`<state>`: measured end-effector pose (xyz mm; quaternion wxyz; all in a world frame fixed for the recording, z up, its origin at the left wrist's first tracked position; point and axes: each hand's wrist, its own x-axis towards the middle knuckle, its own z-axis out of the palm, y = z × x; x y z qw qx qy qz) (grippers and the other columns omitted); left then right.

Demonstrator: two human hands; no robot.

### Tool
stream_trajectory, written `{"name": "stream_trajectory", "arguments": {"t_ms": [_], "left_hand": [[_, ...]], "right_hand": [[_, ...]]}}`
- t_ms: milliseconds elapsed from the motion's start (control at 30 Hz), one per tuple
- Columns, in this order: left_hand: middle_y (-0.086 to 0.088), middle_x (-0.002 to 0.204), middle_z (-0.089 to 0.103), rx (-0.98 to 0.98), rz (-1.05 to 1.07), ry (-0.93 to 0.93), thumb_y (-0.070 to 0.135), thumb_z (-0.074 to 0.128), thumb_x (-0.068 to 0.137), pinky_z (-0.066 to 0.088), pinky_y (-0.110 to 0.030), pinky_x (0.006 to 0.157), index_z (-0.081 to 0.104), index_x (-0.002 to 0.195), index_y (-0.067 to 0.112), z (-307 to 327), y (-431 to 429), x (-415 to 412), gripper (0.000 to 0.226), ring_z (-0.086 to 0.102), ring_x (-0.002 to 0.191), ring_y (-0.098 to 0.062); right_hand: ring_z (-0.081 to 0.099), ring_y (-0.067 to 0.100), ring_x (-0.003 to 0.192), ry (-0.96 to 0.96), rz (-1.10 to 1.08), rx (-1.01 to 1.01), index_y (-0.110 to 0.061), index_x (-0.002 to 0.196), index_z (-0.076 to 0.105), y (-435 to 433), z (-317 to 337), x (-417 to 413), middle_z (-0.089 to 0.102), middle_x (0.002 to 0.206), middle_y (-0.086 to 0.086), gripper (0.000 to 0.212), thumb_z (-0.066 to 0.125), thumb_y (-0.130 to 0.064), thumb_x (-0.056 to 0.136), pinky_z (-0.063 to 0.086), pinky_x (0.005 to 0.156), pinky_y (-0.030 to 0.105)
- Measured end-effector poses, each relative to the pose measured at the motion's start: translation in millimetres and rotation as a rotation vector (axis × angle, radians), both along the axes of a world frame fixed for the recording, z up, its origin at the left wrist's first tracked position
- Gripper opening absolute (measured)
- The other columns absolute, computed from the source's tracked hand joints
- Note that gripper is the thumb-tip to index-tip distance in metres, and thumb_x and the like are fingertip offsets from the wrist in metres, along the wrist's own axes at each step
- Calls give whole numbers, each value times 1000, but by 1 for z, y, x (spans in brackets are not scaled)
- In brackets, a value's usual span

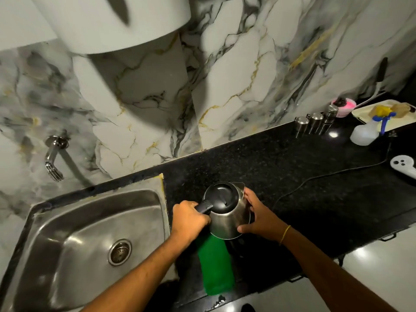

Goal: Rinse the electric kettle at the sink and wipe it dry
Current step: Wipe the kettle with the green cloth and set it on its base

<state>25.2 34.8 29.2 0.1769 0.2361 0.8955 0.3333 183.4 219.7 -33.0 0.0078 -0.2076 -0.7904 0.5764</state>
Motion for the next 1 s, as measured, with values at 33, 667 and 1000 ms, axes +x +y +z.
{"name": "stream_trajectory", "arguments": {"t_ms": [33,667,1000], "left_hand": [[7,38,43,-1,6,-8,17,73,45,33,-28,37,63,54,3,-4,8,9,20,47,41,-11],[6,42,49,-93,25,-91,14,77,50,33,-22,40,47,45,15,-55,55,69,30,47,41,-14],[10,35,37,-98,-84,-113,6,76,46,26,-22,36,46,41,15,-53,52,58,32,35,37,-5]], "right_hand": [[37,9,150,-23,8,-16,-27,164,10,10,-2,7,37,163,-7,132,96,-18,63,36,121,23],[49,-24,124,-4,-34,-128,-21,161,19,43,-64,66,49,145,-20,115,88,8,72,43,93,1],[48,-14,132,-6,-183,-124,-24,163,21,15,-75,77,49,153,-11,119,92,-7,68,40,96,-1]]}}
